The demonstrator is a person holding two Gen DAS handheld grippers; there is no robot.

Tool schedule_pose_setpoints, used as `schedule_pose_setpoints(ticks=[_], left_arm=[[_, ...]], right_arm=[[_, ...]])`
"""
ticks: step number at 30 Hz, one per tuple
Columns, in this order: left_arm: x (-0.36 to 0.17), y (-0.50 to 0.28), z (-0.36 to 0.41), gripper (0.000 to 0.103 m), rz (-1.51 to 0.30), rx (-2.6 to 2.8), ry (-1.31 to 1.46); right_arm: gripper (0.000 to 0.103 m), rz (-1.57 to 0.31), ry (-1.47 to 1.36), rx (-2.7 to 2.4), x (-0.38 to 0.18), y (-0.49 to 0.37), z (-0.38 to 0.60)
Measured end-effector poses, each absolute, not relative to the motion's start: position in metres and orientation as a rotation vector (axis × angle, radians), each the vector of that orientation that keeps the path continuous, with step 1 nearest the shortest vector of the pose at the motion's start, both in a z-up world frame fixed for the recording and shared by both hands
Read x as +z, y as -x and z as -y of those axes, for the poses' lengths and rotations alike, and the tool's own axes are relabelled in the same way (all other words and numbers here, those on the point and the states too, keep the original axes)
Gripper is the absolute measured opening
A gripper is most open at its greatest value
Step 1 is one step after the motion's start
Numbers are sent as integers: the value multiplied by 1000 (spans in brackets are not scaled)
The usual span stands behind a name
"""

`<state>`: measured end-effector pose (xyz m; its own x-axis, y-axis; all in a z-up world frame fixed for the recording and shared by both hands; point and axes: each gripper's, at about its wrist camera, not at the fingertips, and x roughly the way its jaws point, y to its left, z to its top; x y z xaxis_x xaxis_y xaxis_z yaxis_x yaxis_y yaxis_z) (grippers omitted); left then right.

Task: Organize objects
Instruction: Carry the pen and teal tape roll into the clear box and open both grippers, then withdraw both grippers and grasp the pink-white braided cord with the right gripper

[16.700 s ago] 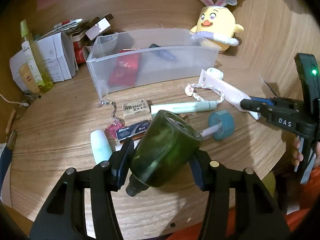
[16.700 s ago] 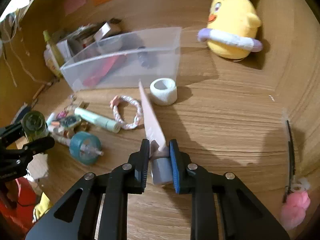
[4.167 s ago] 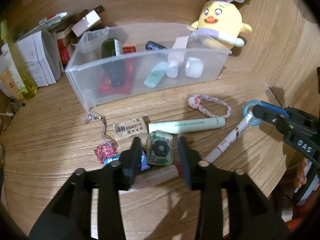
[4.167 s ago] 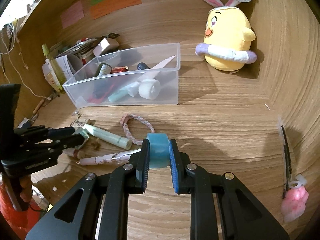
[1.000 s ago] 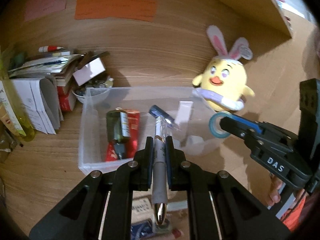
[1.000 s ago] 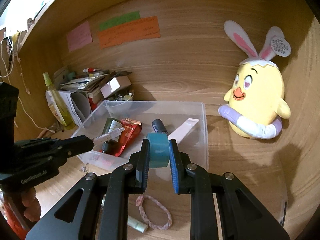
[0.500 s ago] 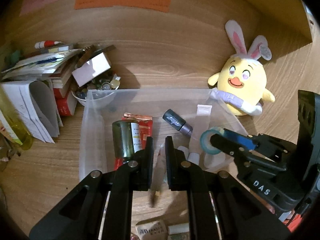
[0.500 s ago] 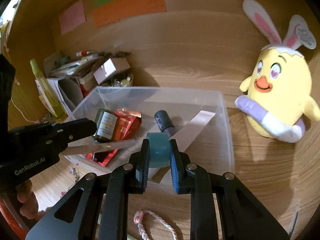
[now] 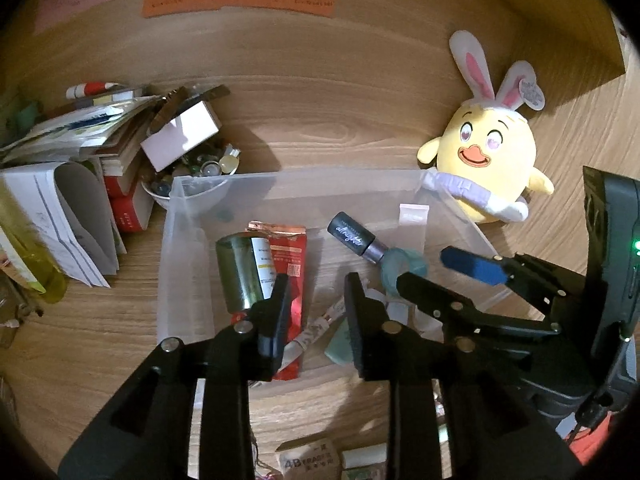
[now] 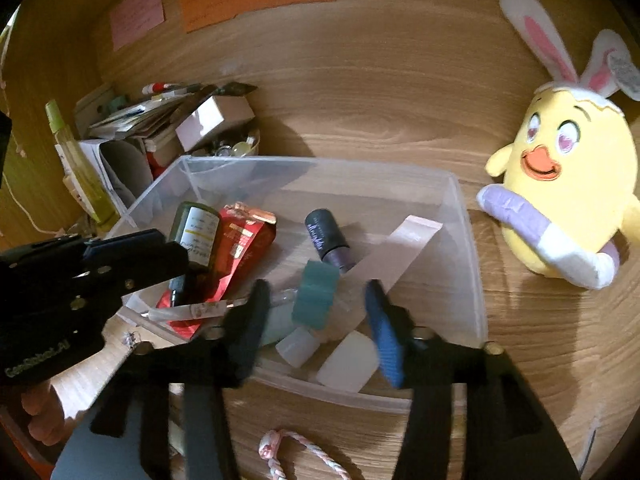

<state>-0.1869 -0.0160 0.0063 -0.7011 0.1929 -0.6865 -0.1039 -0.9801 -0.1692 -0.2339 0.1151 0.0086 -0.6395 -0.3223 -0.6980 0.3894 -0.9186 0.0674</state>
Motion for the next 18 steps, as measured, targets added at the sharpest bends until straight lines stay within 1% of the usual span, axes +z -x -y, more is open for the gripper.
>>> schedule_pose_setpoints(ticks=[3, 5, 6, 7, 8, 12, 13, 14, 15, 16, 18], left_arm=[[11, 182, 18, 30, 171, 2765, 1118], [15, 178, 20, 41, 169, 2783, 1105], [18, 175, 21, 44, 165, 2794, 1094], [20, 173, 22, 48, 160, 2804, 1085], [22, 170, 22, 50, 155, 2814, 1075], [30, 158, 21, 51, 138, 2827, 1045], [31, 155, 20, 54, 130, 2830, 1039], [33, 151, 18, 59, 118, 2838, 1032], [35, 147, 17, 62, 104, 2854, 1022], [36, 142, 16, 67, 91, 2870, 1010], [38, 134, 15, 67, 77, 2881, 1001]], right_arm=[[52, -122, -1047, -2546, 13, 232, -117], [56, -122, -1043, -2558, 15, 230, -119], [60, -122, -1034, -2570, 17, 227, -121], [60, -123, -1028, -2576, 19, 225, -122], [60, -128, -1019, -2582, 21, 222, -123], [60, -144, -997, -2598, 28, 211, -127], [61, -147, -994, -2599, 29, 209, -127], [61, -152, -991, -2600, 30, 206, -128], [62, -157, -986, -2604, 32, 202, -129], [64, -160, -981, -2609, 33, 198, -130], [70, -163, -966, -2622, 36, 190, -134]])
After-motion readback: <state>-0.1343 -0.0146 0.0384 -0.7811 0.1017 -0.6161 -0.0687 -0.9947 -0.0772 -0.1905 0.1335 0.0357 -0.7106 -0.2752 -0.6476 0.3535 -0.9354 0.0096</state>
